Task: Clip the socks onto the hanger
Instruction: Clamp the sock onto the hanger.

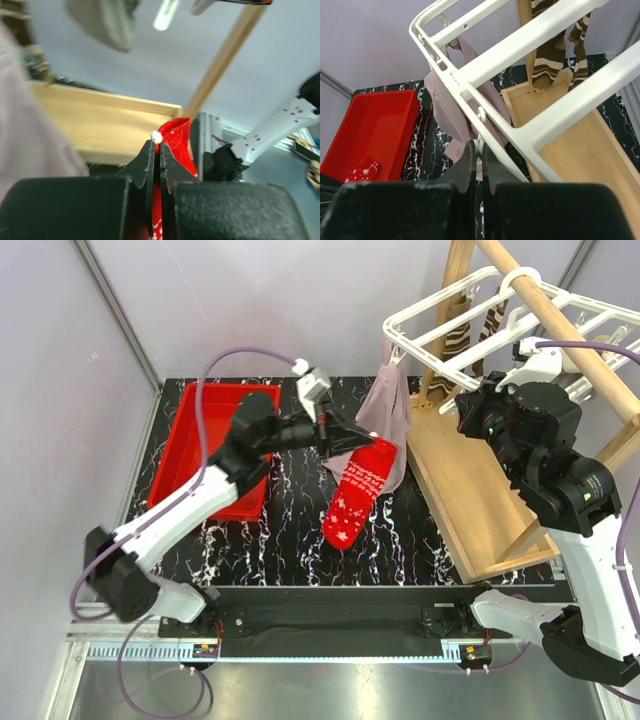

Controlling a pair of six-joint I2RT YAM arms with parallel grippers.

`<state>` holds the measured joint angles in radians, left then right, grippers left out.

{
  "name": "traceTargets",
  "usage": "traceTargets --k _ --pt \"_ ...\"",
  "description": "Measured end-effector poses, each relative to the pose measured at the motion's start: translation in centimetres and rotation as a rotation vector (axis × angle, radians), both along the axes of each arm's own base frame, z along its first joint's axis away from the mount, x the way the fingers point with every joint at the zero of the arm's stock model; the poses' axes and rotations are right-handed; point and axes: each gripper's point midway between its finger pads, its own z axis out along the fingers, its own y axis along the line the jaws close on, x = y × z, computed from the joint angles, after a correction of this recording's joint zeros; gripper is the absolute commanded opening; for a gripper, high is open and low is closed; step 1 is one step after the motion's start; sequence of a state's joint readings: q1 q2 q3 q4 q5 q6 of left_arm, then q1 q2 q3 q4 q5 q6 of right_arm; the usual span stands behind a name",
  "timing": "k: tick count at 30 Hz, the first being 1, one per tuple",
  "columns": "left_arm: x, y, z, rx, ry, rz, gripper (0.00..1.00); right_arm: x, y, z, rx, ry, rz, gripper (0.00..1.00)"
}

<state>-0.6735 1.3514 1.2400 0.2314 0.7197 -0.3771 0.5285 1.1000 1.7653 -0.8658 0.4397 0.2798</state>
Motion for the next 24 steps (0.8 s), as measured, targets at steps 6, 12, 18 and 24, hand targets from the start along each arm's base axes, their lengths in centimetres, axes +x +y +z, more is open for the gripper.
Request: traceTargets --k 6,12,18,24 --pt "0.2 -6.0 1.8 -0.087 -0.027 -0.229 0.0 -0.5 0.5 0.5 0.017 -0.016 0.04 0.0" --pt "0.6 -10.2 3.2 -0.176 -0.007 -0.373 0.0 -1.0 0.7 1.0 0.028 -0.032 0.065 0.0" --pt "0.8 -11.5 3.4 -0.235 0.039 -0.439 0.0 -1.5 0.8 1.3 0.031 -0.042 0.09 0.0" --pt "0.5 -11.3 4.6 -0.261 0.029 -0.457 0.0 -1.7 0.8 1.4 0.029 -0.05 0.103 0.0"
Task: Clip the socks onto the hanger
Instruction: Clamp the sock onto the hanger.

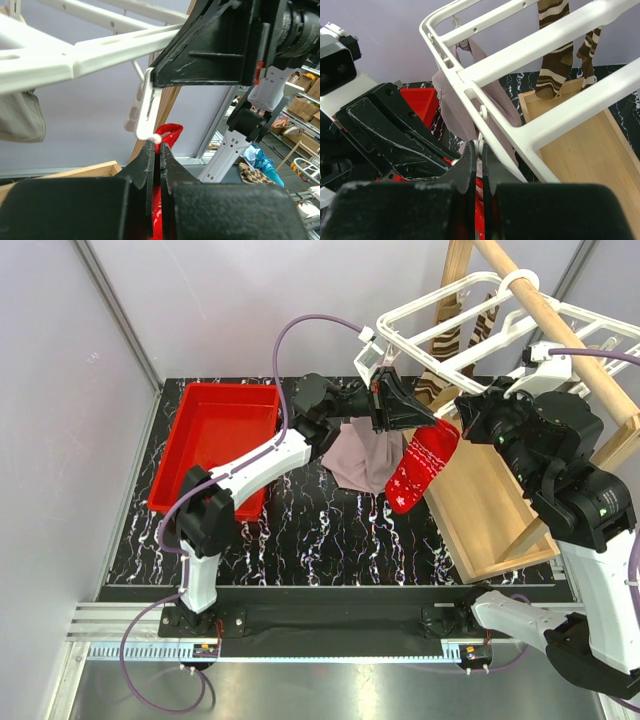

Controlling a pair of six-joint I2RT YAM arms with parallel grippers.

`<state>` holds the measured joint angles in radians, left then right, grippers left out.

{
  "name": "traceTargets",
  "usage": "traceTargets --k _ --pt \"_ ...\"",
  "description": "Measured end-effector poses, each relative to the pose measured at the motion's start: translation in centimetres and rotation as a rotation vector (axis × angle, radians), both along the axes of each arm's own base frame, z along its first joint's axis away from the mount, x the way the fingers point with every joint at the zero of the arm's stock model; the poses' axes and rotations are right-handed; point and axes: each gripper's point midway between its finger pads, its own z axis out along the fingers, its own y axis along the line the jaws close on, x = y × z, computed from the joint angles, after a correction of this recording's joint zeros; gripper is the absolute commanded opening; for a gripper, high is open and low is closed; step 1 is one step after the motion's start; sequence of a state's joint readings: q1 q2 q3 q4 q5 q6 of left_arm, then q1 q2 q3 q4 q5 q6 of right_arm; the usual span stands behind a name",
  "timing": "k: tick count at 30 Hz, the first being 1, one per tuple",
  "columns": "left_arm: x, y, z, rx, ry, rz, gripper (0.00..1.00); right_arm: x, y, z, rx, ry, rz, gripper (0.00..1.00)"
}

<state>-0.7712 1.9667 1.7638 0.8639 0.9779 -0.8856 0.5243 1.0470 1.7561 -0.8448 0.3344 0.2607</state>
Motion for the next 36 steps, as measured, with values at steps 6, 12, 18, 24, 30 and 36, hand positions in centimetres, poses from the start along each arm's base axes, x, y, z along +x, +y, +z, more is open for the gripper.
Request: traceTargets --k 6,12,18,24,30,36 --pt "-0.1 0.1 0.4 -0.005 -0.009 -0.003 0.0 -0.3 0.0 0.1 -0.003 -0.007 0.008 0.0" --pt "0.2 -0.1 -0.2 0.017 0.0 0.005 0.0 -0.4 0.0 0.1 -0.001 -0.009 0.013 0.0" --pt "0.7 -0.2 -0.5 0.038 0.011 0.018 0.0 -0.5 0.0 0.2 -0.003 -0.011 0.017 0.0" --pt "1.3 0.2 0.5 0.029 -0.002 0.034 0.0 -0.7 0.1 0.3 0.001 -0.015 0.031 0.0" --pt "1.5 0.4 0.9 0.024 -0.005 0.04 0.0 -0.8 0.2 0.2 0.002 -0.017 0.038 0.0" --pt "1.4 0.5 1.8 0.01 -0.006 0.039 0.0 -0.9 0.2 0.4 0.004 -0.021 0.042 0.0"
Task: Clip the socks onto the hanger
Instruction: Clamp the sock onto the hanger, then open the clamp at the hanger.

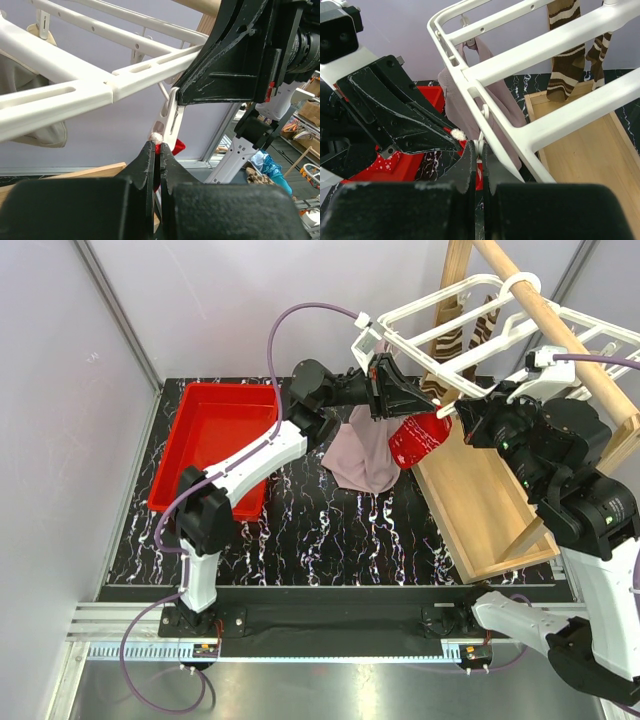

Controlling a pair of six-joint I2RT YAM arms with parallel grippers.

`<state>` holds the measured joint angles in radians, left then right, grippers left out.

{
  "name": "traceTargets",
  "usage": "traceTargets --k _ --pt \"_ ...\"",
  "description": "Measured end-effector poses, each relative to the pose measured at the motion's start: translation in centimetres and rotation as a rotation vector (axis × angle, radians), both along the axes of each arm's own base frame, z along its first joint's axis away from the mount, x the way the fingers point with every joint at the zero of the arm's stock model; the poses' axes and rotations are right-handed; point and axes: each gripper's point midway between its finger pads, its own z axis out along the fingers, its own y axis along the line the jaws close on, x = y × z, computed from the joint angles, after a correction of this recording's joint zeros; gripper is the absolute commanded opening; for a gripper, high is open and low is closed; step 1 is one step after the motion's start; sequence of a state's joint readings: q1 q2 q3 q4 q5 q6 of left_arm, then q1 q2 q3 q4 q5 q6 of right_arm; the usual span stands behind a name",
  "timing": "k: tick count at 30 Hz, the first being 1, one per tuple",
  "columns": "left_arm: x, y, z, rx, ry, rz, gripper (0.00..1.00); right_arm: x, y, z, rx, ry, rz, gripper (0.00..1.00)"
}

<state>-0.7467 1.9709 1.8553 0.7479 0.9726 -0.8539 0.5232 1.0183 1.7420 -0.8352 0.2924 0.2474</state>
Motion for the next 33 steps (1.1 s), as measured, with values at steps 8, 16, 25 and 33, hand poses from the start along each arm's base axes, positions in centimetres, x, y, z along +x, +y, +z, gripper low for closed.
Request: traceTargets --k 8,16,25,33 --pt "-0.3 0.2 1.3 -0.02 -0.001 -0.007 0.0 0.0 0.0 -0.2 -0.002 0.002 0.004 0.02" --pt "-0.7 -0.1 1.7 -0.029 0.006 -0.017 0.0 -0.4 0.4 -0.5 -0.009 0.013 0.032 0.5" --pt "0.2 -1.0 1.3 -0.02 0.056 0.037 0.43 -1.8 0.5 -1.5 -0.028 0.062 0.074 0.75" --pt "0.6 -1.8 -2.8 0.12 0.136 0.241 0.75 -1.7 0.0 -2.1 -0.057 0.091 0.053 0.75"
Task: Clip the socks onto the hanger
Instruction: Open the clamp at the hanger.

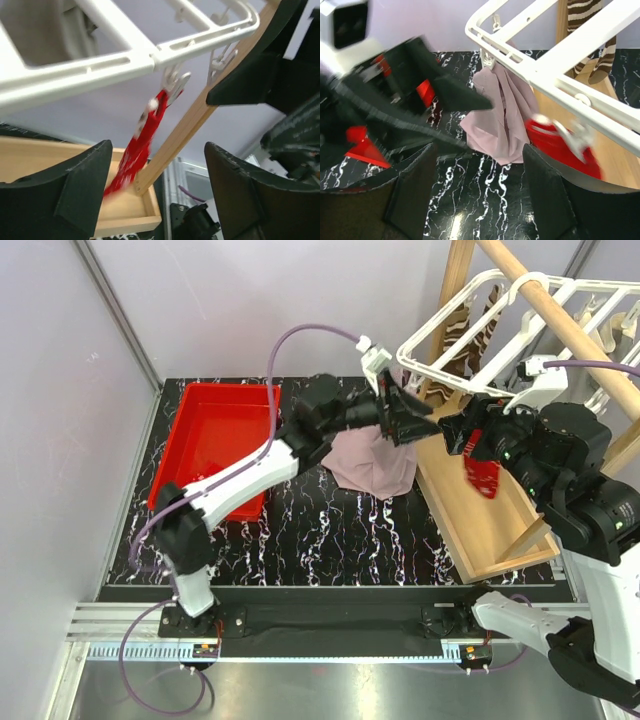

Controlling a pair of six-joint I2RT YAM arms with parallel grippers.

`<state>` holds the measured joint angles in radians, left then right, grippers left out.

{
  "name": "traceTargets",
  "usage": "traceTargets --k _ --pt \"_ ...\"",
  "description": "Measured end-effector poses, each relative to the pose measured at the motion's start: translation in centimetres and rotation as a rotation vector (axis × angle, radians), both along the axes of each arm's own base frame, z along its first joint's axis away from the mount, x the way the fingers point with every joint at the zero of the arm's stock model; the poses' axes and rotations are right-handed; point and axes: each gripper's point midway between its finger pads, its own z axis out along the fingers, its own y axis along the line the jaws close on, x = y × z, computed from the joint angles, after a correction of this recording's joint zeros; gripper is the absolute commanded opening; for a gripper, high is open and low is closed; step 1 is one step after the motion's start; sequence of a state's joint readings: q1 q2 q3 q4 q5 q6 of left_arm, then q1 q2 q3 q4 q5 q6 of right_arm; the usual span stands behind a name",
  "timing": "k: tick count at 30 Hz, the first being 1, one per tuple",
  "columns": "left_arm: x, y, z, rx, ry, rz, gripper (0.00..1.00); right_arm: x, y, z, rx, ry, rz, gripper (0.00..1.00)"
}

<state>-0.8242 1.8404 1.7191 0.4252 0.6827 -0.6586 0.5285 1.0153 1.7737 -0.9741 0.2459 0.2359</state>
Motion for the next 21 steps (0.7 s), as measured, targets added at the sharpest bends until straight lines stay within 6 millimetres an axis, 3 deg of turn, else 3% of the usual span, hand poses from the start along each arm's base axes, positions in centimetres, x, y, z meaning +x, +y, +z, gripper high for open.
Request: traceTargets --k 5,9,11,12,15,18,21 --pt "-2.9 2.7 -0.2 0.026 -0.064 0.148 0.59 0.5 -0.2 0.1 -0.019 0.005 -0.023 0.75" --pt "-6.6 3.2 1.8 -0.028 -0.168 0.19 0.58 0.6 0.0 0.6 -0.025 0.025 -0.015 0.75" --pt "-8.8 2.3 2.9 -0.071 -0.223 0.182 0.62 0.4 0.4 1.4 -0.012 0.028 0.006 0.75" --pt "-9.6 1.8 2.9 -0.079 -0.24 0.178 0.71 0.3 0.5 1.9 -0.003 0.023 0.015 0.75" --pt "-12.0 -1.1 2.6 -0.096 -0.315 0.166 0.82 -0.9 0.9 4.0 0.043 0.003 0.06 0.76" --pt "-12.0 -4.0 1.6 -0.097 -0.377 0.213 0.87 -2.5 0.9 6.7 0.097 -0.045 0.098 0.76" --pt "-10.7 -6.8 0.0 -0.093 -0.46 0.304 0.88 -4.4 0.6 9.3 0.15 -0.108 0.135 0.76"
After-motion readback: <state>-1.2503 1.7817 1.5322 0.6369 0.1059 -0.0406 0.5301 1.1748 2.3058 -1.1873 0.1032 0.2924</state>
